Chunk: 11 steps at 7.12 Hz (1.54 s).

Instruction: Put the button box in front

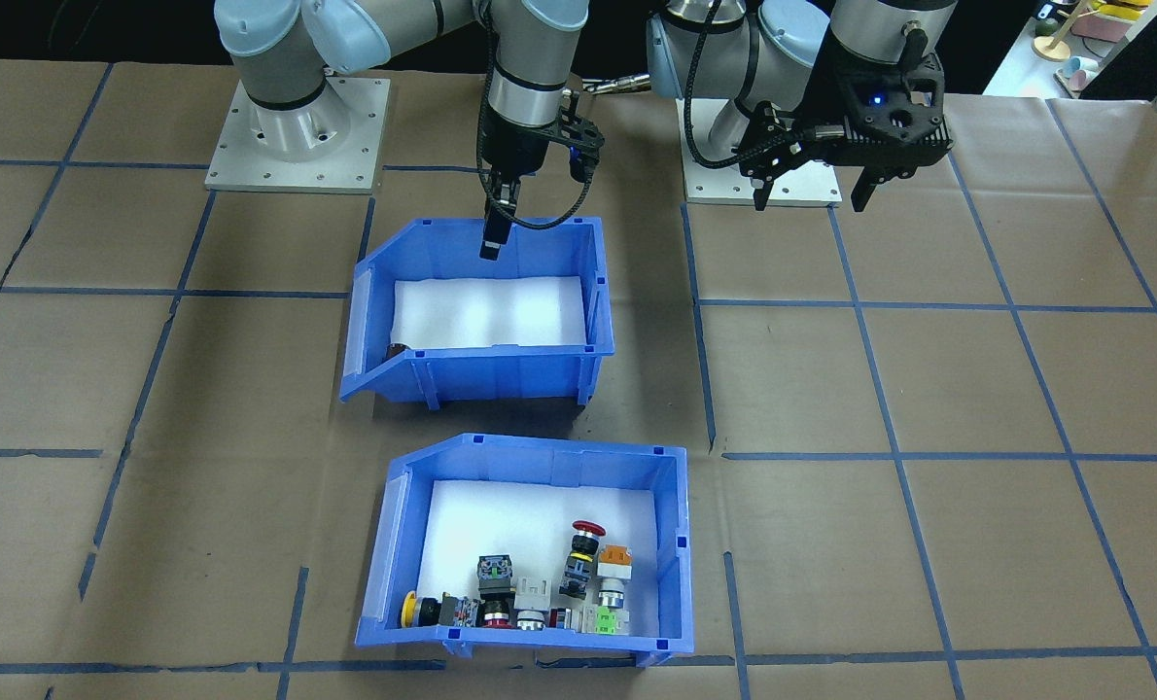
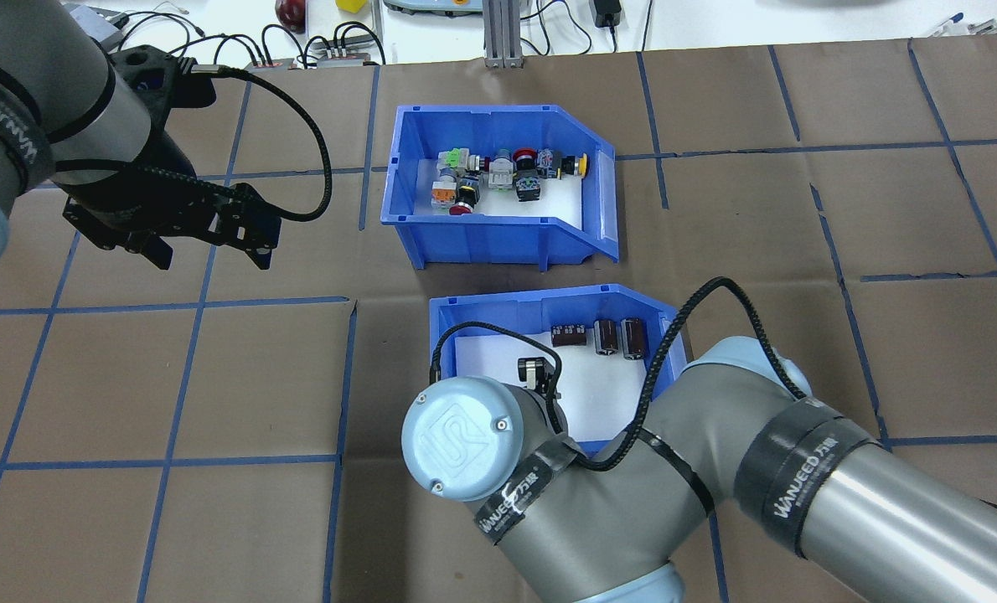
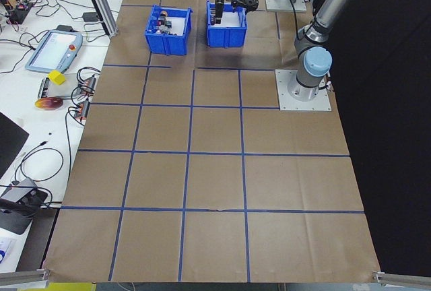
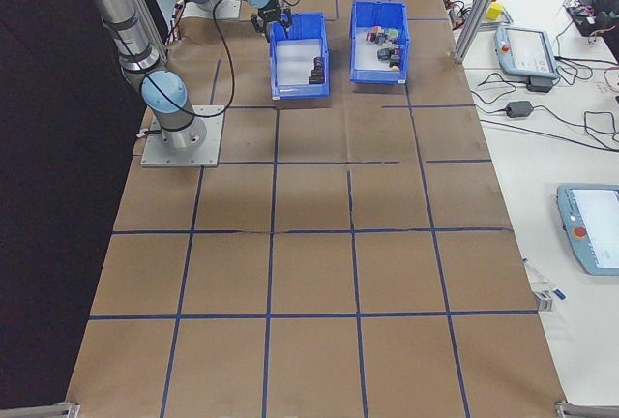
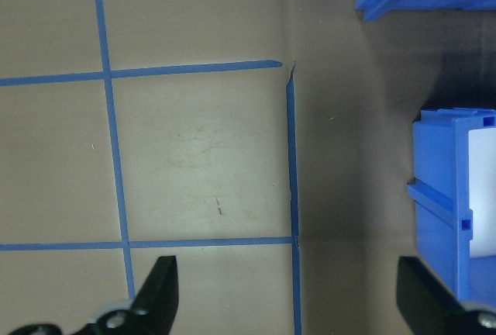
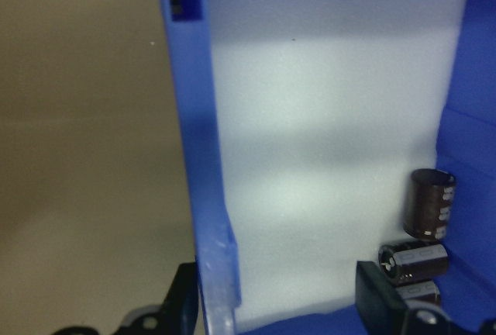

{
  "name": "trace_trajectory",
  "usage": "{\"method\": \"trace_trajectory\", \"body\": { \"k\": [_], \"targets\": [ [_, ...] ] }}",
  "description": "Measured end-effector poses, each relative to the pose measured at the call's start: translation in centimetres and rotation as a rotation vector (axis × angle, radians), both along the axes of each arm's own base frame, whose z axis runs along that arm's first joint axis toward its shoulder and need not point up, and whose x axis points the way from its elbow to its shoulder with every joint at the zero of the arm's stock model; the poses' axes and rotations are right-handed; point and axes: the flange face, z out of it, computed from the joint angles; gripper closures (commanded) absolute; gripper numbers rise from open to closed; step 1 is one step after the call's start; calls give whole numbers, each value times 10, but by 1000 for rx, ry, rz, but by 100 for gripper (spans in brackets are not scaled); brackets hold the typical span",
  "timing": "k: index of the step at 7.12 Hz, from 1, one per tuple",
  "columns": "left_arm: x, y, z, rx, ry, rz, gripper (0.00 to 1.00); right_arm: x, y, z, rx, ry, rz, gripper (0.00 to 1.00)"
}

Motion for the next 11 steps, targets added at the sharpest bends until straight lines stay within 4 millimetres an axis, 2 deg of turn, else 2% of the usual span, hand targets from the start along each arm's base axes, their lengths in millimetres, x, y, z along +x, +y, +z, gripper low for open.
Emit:
{"method": "trace_trajectory", "body": {
  "k": [2,3,6,7,9,10,11],
  "targets": [
    [-1,10,-7,35,8,34,1,-47,-18,39,-23,-39,-119,0],
    [-1,12,-8,39,9,42,1,-70,-30,53,-30,-80,-203,0],
    [-1,13,-8,41,15,56,1,-146,-83,82,-19,-270,-628,0],
    [-2,13,-8,41,21,66,1,-168,-100,102,11,-315,-780,0],
    [-4,13,-8,41,40,89,1,-198,-121,152,18,-366,-1051,0],
    [-4,14,-8,40,42,96,1,-211,-129,169,-5,-386,-1164,0],
    [-4,14,-8,40,42,99,1,-224,-138,175,-20,-396,-1262,0]
  ]
}}
